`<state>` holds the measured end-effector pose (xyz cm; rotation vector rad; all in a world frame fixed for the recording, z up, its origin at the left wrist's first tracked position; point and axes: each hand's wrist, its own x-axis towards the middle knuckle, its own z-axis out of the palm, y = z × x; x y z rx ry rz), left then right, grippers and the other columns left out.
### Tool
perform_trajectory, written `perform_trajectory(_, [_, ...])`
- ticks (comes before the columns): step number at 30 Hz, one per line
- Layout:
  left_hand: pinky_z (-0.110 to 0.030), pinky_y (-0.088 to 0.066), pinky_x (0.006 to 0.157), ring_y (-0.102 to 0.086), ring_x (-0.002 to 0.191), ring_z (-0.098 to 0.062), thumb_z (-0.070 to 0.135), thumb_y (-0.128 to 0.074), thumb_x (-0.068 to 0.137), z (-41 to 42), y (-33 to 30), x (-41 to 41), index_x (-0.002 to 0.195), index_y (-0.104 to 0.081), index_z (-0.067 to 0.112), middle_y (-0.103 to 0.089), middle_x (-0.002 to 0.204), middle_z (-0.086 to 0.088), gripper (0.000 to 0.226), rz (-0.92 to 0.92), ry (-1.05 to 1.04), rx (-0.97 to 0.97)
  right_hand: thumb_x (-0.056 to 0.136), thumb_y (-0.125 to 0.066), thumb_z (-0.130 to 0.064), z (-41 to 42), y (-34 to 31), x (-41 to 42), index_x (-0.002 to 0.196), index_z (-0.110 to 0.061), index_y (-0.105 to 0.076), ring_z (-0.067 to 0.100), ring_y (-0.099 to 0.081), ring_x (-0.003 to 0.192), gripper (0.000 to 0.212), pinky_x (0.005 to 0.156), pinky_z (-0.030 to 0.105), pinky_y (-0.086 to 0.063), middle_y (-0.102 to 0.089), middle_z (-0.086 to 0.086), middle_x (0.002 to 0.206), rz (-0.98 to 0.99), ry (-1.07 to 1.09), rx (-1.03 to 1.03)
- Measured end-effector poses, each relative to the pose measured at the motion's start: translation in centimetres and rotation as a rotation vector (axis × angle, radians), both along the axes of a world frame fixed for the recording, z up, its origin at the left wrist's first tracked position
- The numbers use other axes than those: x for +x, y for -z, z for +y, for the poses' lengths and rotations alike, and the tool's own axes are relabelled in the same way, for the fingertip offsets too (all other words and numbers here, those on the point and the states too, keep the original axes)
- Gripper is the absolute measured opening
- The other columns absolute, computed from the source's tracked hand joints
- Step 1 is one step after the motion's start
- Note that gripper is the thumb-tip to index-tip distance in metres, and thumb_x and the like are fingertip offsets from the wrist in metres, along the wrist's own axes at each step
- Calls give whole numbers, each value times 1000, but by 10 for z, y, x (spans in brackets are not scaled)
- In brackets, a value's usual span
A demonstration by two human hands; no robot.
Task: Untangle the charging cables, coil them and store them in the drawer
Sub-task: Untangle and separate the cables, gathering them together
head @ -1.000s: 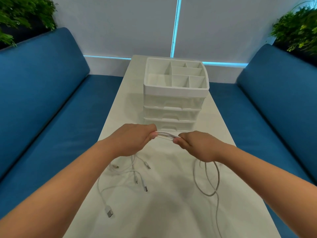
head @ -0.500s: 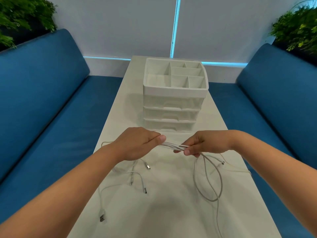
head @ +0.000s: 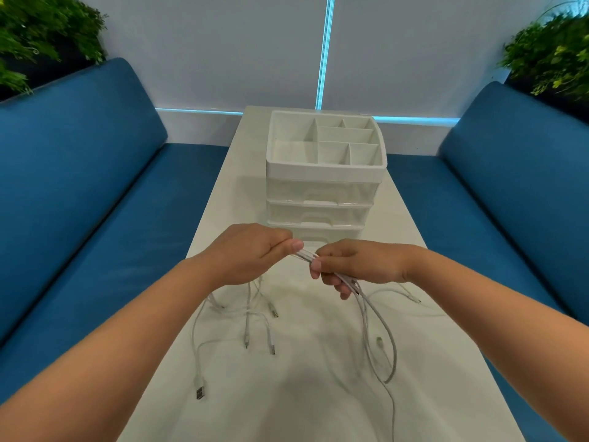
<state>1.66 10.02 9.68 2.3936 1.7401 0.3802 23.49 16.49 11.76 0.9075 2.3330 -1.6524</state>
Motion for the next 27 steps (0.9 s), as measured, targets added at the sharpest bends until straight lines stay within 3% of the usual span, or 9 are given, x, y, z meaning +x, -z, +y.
perform_trajectory(3, [-24,-33,59,-47,61,-10,64,-16,93,1,3,-5,75,-45,23,-49,63,6,54,-10,-20,-6,102,-43,-38,-1,0,6,84,-13,-52,16,-57,63,32,82,29,-46,-47,-3,66,-40,-3,71])
perform_trajectory(5, [-25,-33,58,-47,61,-10,65,-16,92,2,6,-5,77,-45,22,-49,63,6,55,-28,-35,-10,102,-42,-40,-2,2,5,78,-14,-47,13,-47,57,35,69,27,-44,-42,-5,65,-37,51,106])
perform_trajectory(9, [-25,-33,58,-46,61,-11,69,-15,90,3,15,-8,79,-46,19,-49,63,5,60,-100,-62,-40,102,-39,-44,-4,12,-2,72,-20,-44,1,-39,49,39,58,19,-35,-44,-9,65,-20,60,424])
perform_trajectory(13, [-25,-32,56,-42,59,-11,69,-20,90,-1,17,-11,74,-43,20,-44,61,5,56,-198,-72,-44,101,-45,-39,-1,12,1,78,-17,-52,9,-39,56,33,58,23,-36,-45,-8,64,79,100,163])
perform_trajectory(16, [-23,-31,55,-42,60,-10,70,-22,89,0,16,-12,72,-42,21,-44,60,6,55,-226,-61,-35,103,-42,-36,4,11,6,87,-14,-57,16,-48,64,31,71,30,-42,-52,-2,67,104,76,-45])
perform_trajectory(18, [-22,-32,55,-41,58,-10,72,-24,88,0,14,-12,69,-42,21,-43,59,7,57,-258,-58,-27,104,-39,-38,4,10,7,88,-14,-55,18,-58,74,32,81,33,-43,-58,-1,70,68,37,-66])
perform_trajectory(20, [-20,-32,55,-44,59,-9,74,-24,89,-2,14,-11,66,-44,23,-49,60,7,60,-300,-80,-28,103,-39,-39,4,9,7,86,-15,-52,17,-61,79,32,85,31,-43,-59,0,71,14,10,4])
perform_trajectory(23, [-23,-36,60,-53,60,-4,71,-21,89,-3,13,-5,62,-53,28,-59,59,17,60,-320,-207,-67,103,-39,-41,0,6,3,80,-17,-48,16,-46,61,34,66,26,-44,-44,-1,66,-47,54,160])
perform_trajectory(27, [-29,-33,55,-47,53,-12,64,-20,97,0,14,4,58,-45,21,-50,54,3,63,-62,-301,47,104,-26,-46,-8,10,-6,74,-26,-40,11,-43,63,39,62,27,-35,-48,-6,69,-164,4,685])
